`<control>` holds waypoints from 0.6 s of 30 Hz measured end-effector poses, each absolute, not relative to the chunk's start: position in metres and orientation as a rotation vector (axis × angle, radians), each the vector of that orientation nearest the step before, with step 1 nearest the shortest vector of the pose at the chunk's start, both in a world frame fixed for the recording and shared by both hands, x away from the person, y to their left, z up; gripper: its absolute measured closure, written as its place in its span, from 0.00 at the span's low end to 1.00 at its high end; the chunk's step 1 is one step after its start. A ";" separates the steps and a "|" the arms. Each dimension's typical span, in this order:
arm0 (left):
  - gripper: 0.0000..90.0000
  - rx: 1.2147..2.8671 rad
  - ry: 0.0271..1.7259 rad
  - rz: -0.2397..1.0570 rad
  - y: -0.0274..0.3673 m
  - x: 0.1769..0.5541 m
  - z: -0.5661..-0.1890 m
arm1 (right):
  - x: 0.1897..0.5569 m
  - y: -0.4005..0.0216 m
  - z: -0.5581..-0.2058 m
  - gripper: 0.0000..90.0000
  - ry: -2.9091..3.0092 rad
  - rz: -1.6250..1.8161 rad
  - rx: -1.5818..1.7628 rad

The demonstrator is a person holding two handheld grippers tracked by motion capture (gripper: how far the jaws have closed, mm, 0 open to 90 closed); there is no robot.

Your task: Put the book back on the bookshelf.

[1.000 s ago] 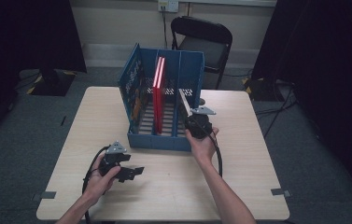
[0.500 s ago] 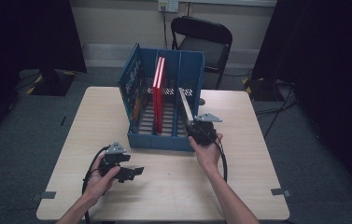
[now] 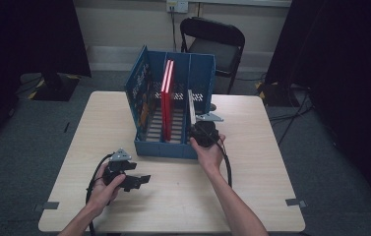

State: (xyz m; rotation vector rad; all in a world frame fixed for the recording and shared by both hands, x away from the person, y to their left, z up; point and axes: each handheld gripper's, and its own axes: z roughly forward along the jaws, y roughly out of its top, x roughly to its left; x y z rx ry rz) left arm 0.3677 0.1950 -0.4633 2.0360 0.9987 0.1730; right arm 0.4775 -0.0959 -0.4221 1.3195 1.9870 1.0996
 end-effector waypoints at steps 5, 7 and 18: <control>0.22 2.038 1.002 0.169 0.196 0.369 -0.464 | 0.487 -0.087 -0.421 0.76 1.986 1.086 1.334; 0.22 2.034 1.006 0.168 0.196 0.369 -0.464 | 0.490 -0.085 -0.420 0.75 1.985 1.089 1.344; 0.22 2.032 0.997 0.167 0.195 0.370 -0.463 | 0.493 -0.077 -0.419 0.74 2.001 1.058 1.318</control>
